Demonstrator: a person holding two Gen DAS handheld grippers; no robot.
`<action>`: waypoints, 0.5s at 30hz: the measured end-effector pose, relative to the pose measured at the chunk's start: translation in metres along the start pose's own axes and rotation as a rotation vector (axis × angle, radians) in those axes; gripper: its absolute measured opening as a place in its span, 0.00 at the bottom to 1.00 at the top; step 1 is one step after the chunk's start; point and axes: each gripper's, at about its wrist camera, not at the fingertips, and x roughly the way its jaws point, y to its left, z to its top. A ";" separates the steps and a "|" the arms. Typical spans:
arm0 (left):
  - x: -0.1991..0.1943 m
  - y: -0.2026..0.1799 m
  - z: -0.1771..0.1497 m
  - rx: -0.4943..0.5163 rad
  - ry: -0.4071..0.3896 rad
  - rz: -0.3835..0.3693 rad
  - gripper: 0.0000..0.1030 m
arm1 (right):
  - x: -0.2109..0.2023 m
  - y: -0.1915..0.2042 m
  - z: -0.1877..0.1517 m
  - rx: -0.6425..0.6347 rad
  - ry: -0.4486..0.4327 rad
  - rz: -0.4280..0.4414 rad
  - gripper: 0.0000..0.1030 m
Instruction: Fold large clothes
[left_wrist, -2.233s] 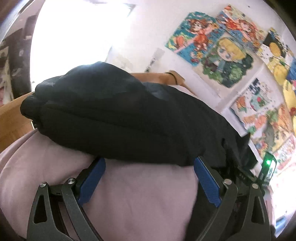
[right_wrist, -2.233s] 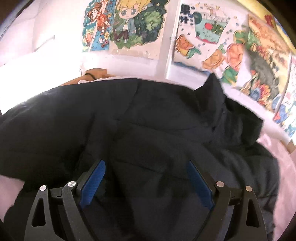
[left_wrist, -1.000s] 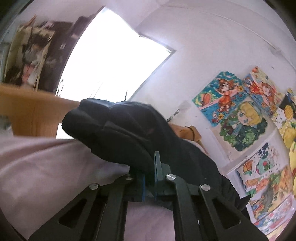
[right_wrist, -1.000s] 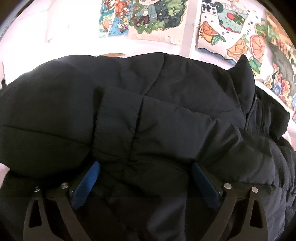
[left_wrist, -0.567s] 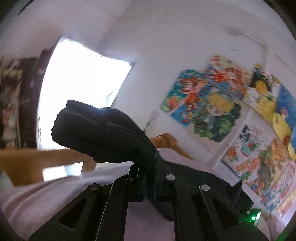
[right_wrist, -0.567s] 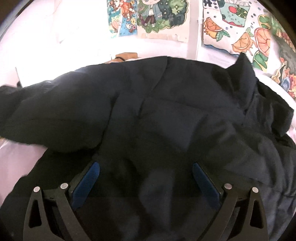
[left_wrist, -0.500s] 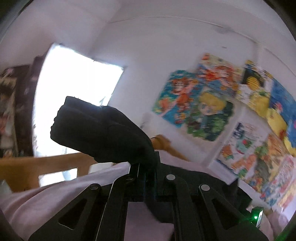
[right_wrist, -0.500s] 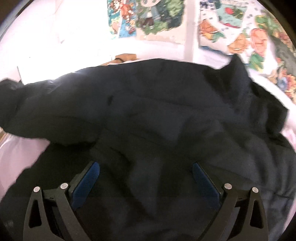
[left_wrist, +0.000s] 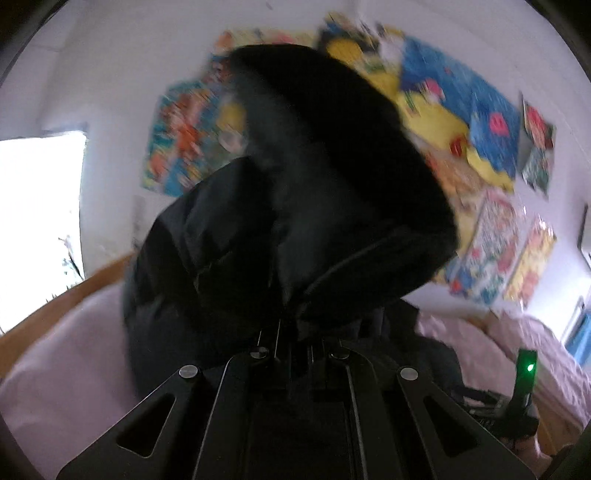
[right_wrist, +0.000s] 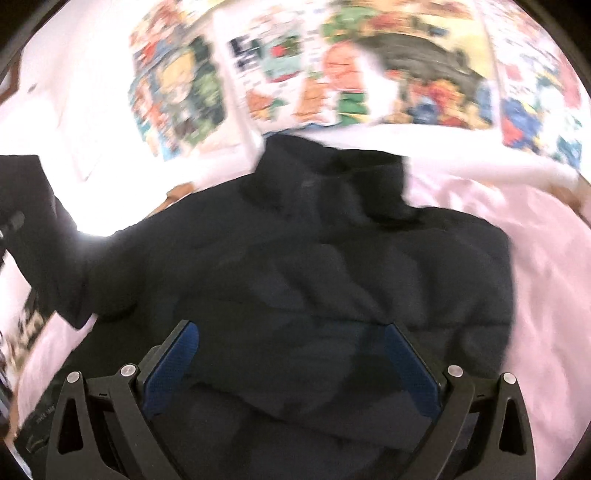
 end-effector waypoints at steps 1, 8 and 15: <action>0.015 -0.011 -0.005 0.007 0.034 -0.011 0.03 | -0.005 -0.010 -0.003 0.028 -0.002 -0.005 0.99; 0.093 -0.059 -0.041 0.090 0.209 -0.034 0.03 | -0.019 -0.075 -0.029 0.151 0.031 -0.055 0.99; 0.134 -0.092 -0.113 0.160 0.335 -0.078 0.02 | -0.026 -0.110 -0.041 0.276 0.006 0.013 0.99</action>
